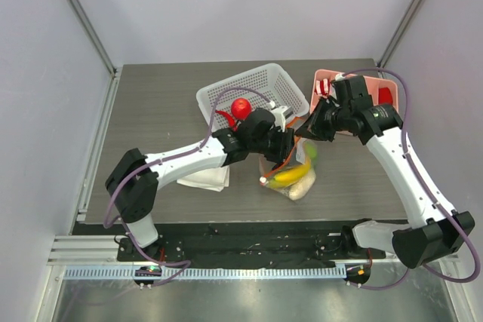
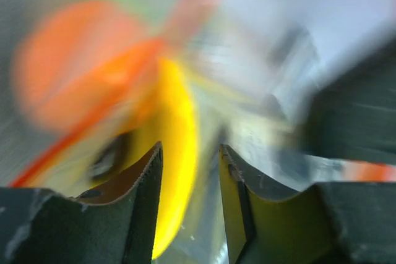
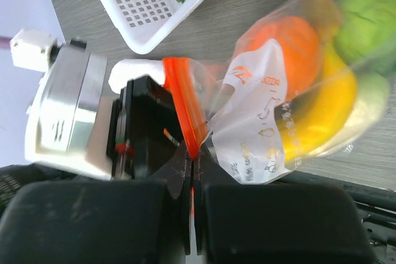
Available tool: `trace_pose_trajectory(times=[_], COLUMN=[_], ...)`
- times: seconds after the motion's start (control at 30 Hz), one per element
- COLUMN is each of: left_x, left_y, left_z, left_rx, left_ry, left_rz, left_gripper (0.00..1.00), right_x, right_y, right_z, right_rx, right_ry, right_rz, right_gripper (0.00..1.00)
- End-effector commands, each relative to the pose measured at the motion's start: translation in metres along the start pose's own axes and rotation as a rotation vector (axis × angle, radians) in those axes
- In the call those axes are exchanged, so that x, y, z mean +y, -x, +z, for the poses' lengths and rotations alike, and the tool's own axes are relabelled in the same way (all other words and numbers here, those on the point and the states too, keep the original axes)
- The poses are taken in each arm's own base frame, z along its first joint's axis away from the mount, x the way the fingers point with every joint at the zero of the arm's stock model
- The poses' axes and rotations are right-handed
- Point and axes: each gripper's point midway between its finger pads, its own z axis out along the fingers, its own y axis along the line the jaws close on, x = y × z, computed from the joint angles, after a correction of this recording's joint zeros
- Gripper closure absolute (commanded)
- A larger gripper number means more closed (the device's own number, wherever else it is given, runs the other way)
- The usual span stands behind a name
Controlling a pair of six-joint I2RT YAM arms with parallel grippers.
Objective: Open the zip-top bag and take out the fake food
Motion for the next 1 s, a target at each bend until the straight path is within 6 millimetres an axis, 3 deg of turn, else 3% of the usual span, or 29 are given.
trace_pose_trajectory(times=[0.0, 0.07, 0.23, 0.43, 0.53, 0.67, 0.83, 0.97], left_x=[-0.038, -0.031, -0.001, 0.016, 0.021, 0.03, 0.045, 0.054], left_y=[-0.033, -0.044, -0.048, -0.043, -0.049, -0.06, -0.062, -0.052], left_z=[-0.012, -0.011, -0.007, -0.006, -0.006, -0.001, 0.013, 0.025], left_rx=[0.203, 0.236, 0.229, 0.189, 0.196, 0.227, 0.21, 0.161], left_ry=[-0.257, -0.256, -0.133, -0.044, -0.035, -0.025, 0.032, 0.085], left_rz=[0.103, 0.117, 0.199, 0.225, 0.234, 0.252, 0.273, 0.273], left_gripper=[0.57, 0.57, 0.42, 0.43, 0.35, 0.3, 0.34, 0.46], right_x=[0.01, 0.01, 0.007, 0.001, 0.001, 0.0, -0.001, -0.004], right_y=[0.006, 0.006, 0.0, -0.005, -0.005, -0.005, -0.005, -0.008], right_z=[-0.003, -0.001, 0.003, 0.005, 0.004, 0.005, 0.007, 0.009], right_rx=[-0.006, -0.002, 0.023, 0.026, 0.022, 0.023, 0.022, 0.026], right_ry=[0.03, 0.031, 0.042, 0.038, 0.04, 0.04, 0.04, 0.034], right_rz=[-0.037, -0.037, -0.026, -0.014, -0.015, -0.01, -0.007, -0.003], right_gripper=[0.99, 0.99, 0.99, 0.99, 0.99, 0.99, 0.99, 0.99])
